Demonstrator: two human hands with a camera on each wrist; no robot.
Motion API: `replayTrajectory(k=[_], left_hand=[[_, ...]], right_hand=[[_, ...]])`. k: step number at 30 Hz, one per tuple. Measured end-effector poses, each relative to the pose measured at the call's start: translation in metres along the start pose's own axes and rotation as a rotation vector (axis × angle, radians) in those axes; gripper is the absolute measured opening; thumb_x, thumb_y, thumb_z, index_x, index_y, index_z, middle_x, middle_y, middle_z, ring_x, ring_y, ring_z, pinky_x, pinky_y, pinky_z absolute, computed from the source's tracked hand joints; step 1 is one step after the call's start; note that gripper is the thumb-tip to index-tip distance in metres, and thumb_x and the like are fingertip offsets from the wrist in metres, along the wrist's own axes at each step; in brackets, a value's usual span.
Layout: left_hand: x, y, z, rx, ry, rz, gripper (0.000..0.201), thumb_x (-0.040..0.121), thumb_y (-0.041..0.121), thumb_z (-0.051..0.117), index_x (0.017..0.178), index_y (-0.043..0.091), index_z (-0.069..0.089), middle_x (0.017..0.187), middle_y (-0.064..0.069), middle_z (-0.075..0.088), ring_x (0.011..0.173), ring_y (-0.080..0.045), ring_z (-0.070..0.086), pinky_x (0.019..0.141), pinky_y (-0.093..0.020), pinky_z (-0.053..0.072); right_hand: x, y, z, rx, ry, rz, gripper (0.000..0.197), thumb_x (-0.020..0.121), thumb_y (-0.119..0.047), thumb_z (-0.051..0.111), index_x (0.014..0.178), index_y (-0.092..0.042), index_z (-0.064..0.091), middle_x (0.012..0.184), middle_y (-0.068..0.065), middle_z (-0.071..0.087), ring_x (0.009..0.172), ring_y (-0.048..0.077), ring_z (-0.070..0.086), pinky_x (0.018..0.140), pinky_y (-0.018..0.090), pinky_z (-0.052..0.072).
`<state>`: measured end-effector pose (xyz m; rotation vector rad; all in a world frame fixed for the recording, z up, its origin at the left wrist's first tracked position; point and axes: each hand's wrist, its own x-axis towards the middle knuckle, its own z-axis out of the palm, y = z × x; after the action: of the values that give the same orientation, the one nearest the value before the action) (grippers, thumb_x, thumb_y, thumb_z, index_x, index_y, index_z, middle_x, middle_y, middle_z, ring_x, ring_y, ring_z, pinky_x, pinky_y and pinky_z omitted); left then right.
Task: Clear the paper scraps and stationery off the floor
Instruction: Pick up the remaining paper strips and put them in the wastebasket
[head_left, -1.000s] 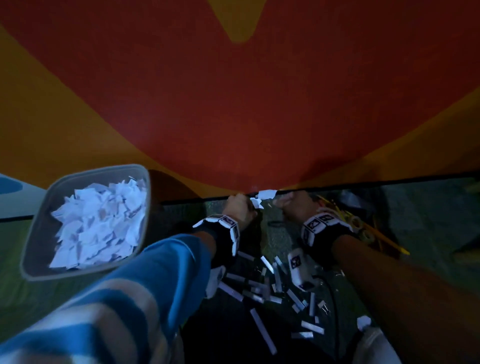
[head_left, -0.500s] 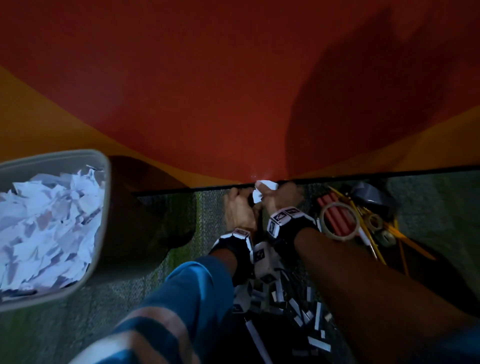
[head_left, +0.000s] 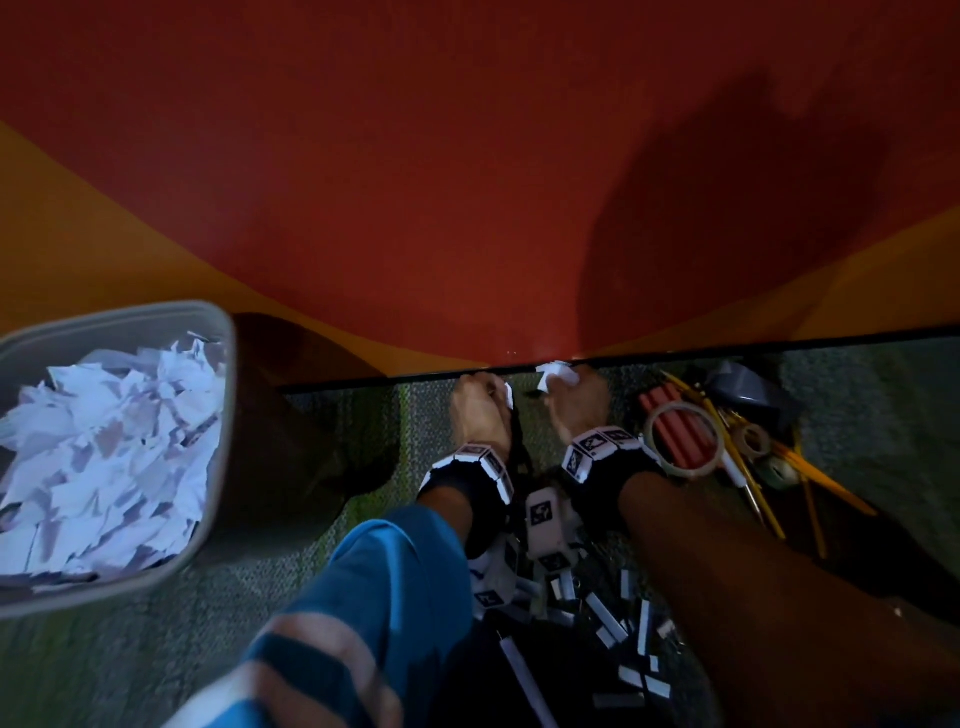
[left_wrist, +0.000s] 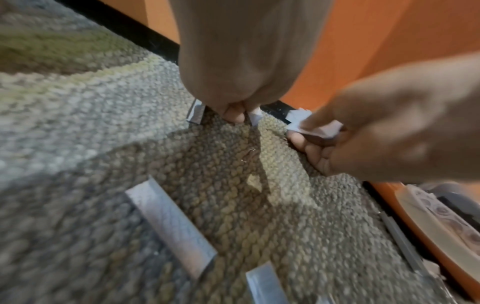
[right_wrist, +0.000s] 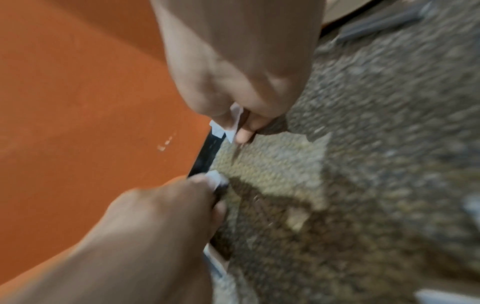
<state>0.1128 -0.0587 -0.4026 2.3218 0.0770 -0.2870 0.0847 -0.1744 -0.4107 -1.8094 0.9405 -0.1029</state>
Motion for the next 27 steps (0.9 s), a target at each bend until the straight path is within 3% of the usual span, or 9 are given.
replayTrajectory(k=[3, 7, 9, 12, 14, 16, 19, 22, 27], left_hand=[[-0.001, -0.003, 0.0, -0.044, 0.02, 0.015, 0.029, 0.074, -0.013, 0.045, 0.073, 0.011, 0.061, 0.09, -0.01, 0.066, 0.074, -0.018, 0.056, 0.062, -0.017, 0.035], [-0.002, -0.004, 0.0, -0.106, 0.035, -0.001, 0.027, 0.074, -0.011, 0.043, 0.076, 0.007, 0.063, 0.077, -0.011, 0.068, 0.071, -0.028, 0.062, 0.068, -0.041, 0.052], [-0.001, -0.007, 0.002, -0.134, 0.032, -0.004, 0.025, 0.077, -0.008, 0.046, 0.077, 0.01, 0.063, 0.073, -0.013, 0.068, 0.073, -0.034, 0.065, 0.069, -0.047, 0.055], [0.001, -0.008, 0.003, -0.19, 0.025, -0.035, 0.021, 0.085, 0.007, 0.05, 0.083, 0.025, 0.06, 0.069, -0.012, 0.068, 0.07, -0.035, 0.067, 0.067, -0.049, 0.056], [0.003, -0.007, 0.002, -0.221, 0.014, -0.057, 0.024, 0.09, 0.011, 0.045, 0.087, 0.028, 0.062, 0.064, -0.007, 0.064, 0.068, -0.033, 0.069, 0.066, -0.048, 0.058], [0.001, -0.004, -0.002, -0.22, -0.015, -0.052, 0.025, 0.096, 0.011, 0.045, 0.086, 0.021, 0.064, 0.065, 0.0, 0.061, 0.065, -0.03, 0.07, 0.066, -0.045, 0.06], [0.001, -0.004, -0.002, -0.314, -0.021, -0.098, 0.029, 0.095, 0.006, 0.052, 0.07, 0.016, 0.063, 0.058, -0.005, 0.062, 0.054, -0.027, 0.069, 0.055, -0.048, 0.06], [0.0, -0.005, 0.0, -0.364, -0.036, -0.158, 0.017, 0.089, 0.002, 0.065, 0.074, 0.01, 0.064, 0.058, -0.009, 0.064, 0.047, -0.023, 0.066, 0.049, -0.046, 0.059], [0.009, -0.011, 0.01, -0.332, -0.052, -0.145, 0.017, 0.076, 0.014, 0.077, 0.067, 0.021, 0.064, 0.057, -0.003, 0.067, 0.055, -0.021, 0.07, 0.058, -0.039, 0.061]], right_hand=[[0.012, 0.021, -0.002, 0.015, 0.006, 0.019, 0.023, 0.072, -0.023, 0.055, 0.075, -0.002, 0.064, 0.08, 0.021, 0.069, 0.074, 0.041, 0.067, 0.068, 0.051, 0.056], [0.001, 0.018, -0.012, 0.004, -0.016, -0.025, 0.012, 0.075, -0.013, 0.058, 0.072, -0.003, 0.063, 0.07, 0.021, 0.065, 0.066, 0.039, 0.062, 0.061, 0.046, 0.051], [-0.006, 0.012, -0.016, 0.069, -0.018, -0.015, 0.009, 0.077, -0.01, 0.059, 0.075, -0.004, 0.066, 0.068, 0.019, 0.065, 0.061, 0.035, 0.06, 0.055, 0.039, 0.049], [-0.013, 0.007, -0.019, 0.177, -0.061, 0.049, 0.017, 0.082, 0.0, 0.06, 0.092, -0.007, 0.073, 0.069, 0.012, 0.064, 0.055, 0.02, 0.057, 0.048, 0.021, 0.044], [-0.014, 0.008, -0.019, 0.182, -0.034, 0.048, 0.01, 0.08, -0.006, 0.064, 0.08, -0.012, 0.072, 0.065, 0.012, 0.064, 0.057, 0.024, 0.059, 0.05, 0.024, 0.047], [-0.014, 0.01, -0.02, 0.121, 0.032, 0.049, 0.006, 0.075, -0.017, 0.07, 0.075, -0.01, 0.07, 0.069, 0.015, 0.067, 0.064, 0.028, 0.064, 0.058, 0.037, 0.052], [-0.01, 0.009, -0.021, 0.057, 0.048, 0.009, 0.023, 0.077, -0.018, 0.077, 0.088, 0.001, 0.071, 0.079, 0.016, 0.07, 0.071, 0.025, 0.067, 0.06, 0.029, 0.046], [-0.007, 0.001, -0.016, -0.001, 0.088, 0.01, 0.033, 0.073, -0.031, 0.082, 0.087, -0.002, 0.071, 0.081, 0.012, 0.071, 0.075, 0.025, 0.068, 0.061, 0.028, 0.045], [-0.003, -0.008, 0.004, -0.086, 0.156, 0.059, 0.048, 0.075, -0.04, 0.079, 0.102, -0.004, 0.062, 0.098, 0.017, 0.068, 0.086, 0.034, 0.065, 0.067, 0.033, 0.044]])
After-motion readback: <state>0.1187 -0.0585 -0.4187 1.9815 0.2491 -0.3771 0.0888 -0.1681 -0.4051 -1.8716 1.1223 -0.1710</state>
